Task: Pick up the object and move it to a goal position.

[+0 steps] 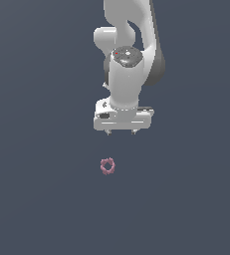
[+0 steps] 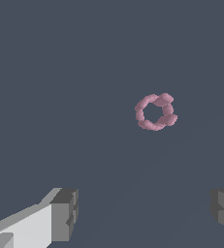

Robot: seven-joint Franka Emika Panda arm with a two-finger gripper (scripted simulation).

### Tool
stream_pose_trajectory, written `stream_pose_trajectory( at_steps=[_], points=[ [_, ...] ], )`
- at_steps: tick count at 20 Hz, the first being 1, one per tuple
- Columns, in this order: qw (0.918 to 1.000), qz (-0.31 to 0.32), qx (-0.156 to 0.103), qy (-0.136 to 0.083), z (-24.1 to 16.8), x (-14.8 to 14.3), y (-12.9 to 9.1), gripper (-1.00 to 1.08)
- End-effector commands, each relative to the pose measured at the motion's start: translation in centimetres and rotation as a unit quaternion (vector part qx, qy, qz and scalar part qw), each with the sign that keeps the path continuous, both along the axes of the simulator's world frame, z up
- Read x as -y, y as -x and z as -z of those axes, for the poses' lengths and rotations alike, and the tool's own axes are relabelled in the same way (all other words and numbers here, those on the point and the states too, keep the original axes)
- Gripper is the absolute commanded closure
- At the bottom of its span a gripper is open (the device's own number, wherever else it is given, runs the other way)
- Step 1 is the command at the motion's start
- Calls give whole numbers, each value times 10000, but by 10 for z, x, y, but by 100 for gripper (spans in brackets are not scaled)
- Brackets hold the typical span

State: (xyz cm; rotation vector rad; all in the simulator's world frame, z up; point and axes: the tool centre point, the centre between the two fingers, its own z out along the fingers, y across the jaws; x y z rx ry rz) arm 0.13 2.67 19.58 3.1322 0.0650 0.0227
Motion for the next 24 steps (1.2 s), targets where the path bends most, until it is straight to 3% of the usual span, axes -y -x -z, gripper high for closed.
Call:
stream_pose_trajectory(
  at_steps=[1, 14, 24],
  points=[
    [10000, 0, 0, 0, 0, 0, 0, -92],
    [10000, 0, 53, -39, -10, -2, -5, -92],
    [9998, 200, 23, -43, 16, 12, -25, -92]
  ],
)
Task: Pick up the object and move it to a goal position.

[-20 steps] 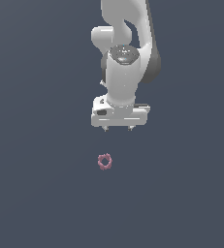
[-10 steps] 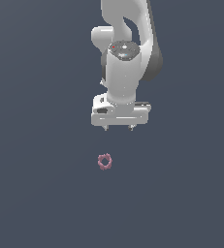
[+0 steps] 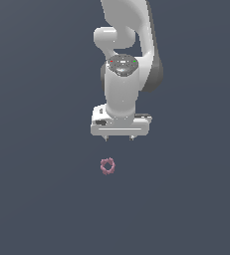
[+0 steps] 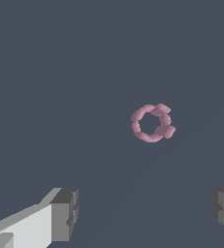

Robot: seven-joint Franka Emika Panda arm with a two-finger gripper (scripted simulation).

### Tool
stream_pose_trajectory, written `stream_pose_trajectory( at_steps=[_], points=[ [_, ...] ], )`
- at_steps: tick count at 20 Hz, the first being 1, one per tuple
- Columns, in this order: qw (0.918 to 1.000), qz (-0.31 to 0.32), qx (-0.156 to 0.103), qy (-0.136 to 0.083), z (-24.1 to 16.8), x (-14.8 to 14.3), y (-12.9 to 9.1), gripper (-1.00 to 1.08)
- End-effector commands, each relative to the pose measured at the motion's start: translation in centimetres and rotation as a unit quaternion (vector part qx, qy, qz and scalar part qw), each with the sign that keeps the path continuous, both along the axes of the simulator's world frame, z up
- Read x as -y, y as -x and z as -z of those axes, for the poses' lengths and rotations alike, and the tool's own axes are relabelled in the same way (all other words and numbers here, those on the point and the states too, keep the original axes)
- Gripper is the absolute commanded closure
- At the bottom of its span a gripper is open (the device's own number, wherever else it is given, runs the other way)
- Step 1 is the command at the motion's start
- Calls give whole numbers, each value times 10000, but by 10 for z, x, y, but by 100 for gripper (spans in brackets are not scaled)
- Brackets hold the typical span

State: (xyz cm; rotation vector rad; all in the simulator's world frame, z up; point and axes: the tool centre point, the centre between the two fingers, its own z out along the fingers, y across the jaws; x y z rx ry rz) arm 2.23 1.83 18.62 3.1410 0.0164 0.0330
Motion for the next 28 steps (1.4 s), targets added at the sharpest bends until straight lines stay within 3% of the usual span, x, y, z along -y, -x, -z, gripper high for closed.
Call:
stream_pose_trajectory(
  at_steps=[1, 13, 28],
  points=[
    [10000, 80, -15, -1, 11, 6, -7, -92],
    [9985, 533, -87, -7, 78, 40, -44, -92],
    [9979, 638, -109, -7, 105, 48, -50, -92]
  ],
)
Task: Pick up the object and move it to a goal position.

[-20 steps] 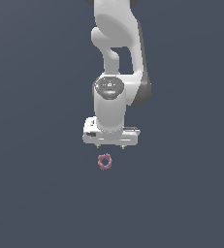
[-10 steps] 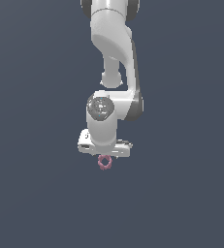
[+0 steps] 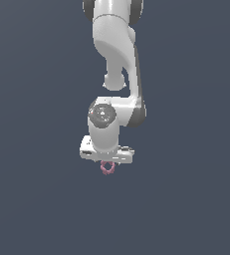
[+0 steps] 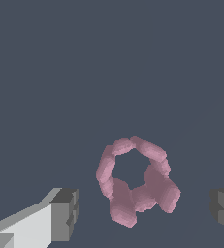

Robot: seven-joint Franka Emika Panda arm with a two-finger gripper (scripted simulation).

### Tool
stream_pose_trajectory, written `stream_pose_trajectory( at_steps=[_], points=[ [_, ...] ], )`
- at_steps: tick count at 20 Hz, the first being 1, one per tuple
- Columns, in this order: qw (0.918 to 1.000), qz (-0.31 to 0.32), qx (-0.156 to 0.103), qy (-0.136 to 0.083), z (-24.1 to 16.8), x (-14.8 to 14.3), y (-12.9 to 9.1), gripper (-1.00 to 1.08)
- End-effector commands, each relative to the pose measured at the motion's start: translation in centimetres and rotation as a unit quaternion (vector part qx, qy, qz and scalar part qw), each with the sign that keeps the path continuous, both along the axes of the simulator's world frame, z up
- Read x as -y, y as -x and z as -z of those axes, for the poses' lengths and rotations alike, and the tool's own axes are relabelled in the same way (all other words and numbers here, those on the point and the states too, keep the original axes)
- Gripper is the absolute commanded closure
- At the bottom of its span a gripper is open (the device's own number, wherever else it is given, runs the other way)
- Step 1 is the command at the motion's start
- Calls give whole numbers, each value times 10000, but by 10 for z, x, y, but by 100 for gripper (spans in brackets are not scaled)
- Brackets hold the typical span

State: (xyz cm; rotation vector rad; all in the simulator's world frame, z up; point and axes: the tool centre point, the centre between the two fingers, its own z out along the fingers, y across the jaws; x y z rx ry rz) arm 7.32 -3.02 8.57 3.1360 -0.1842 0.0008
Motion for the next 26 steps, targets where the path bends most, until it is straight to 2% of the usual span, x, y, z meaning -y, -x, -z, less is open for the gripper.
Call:
stream_pose_trajectory(
  at_steps=[1, 7, 13, 14, 26],
  points=[
    [10000, 2, -5, 0, 9, 0, 1, -92],
    [10000, 6, -3, -1, 40, 0, 1, -92],
    [10000, 6, -3, -1, 46, 0, 0, -92],
    [10000, 6, -3, -1, 46, 0, 0, 108],
    [10000, 6, -3, -1, 45, 0, 0, 108]
  ],
)
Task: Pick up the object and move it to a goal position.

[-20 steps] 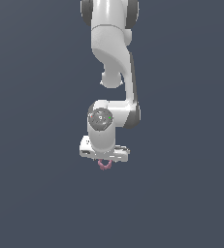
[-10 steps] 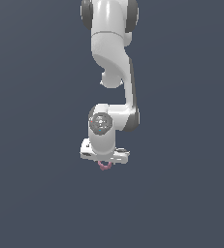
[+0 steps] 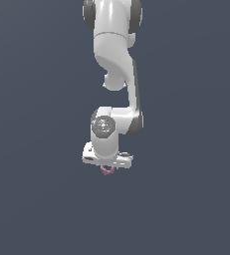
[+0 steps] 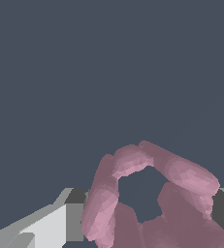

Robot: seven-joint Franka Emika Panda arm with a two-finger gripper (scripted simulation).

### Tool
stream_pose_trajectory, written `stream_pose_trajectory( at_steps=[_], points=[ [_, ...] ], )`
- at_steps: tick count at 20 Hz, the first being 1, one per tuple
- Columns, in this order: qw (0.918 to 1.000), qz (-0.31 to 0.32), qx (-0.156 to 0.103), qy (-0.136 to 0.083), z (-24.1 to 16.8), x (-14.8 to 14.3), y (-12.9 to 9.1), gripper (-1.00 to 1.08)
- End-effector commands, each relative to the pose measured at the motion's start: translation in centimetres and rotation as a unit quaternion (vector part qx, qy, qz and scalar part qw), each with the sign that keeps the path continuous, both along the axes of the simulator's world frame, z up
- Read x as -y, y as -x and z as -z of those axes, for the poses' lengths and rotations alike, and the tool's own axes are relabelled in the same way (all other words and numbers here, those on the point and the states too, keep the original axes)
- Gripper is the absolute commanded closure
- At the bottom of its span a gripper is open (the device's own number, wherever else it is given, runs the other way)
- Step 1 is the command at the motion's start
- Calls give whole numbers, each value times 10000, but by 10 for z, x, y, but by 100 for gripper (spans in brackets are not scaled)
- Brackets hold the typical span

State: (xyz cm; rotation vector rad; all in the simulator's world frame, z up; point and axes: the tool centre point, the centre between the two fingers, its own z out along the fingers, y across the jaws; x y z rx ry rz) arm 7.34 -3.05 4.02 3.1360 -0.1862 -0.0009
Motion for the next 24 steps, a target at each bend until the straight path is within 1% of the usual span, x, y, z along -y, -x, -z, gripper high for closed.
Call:
stream_pose_trajectory(
  at_steps=[1, 7, 12, 16, 24],
  points=[
    [10000, -1, 2, 0, -2, 0, 0, 108],
    [10000, -1, 2, 0, -22, -4, 3, 108],
    [10000, -1, 2, 0, -56, -11, 7, 108],
    [10000, -1, 2, 0, -95, -18, 11, 108],
    [10000, 1, 3, 1, -188, -36, 21, 108]
  ],
)
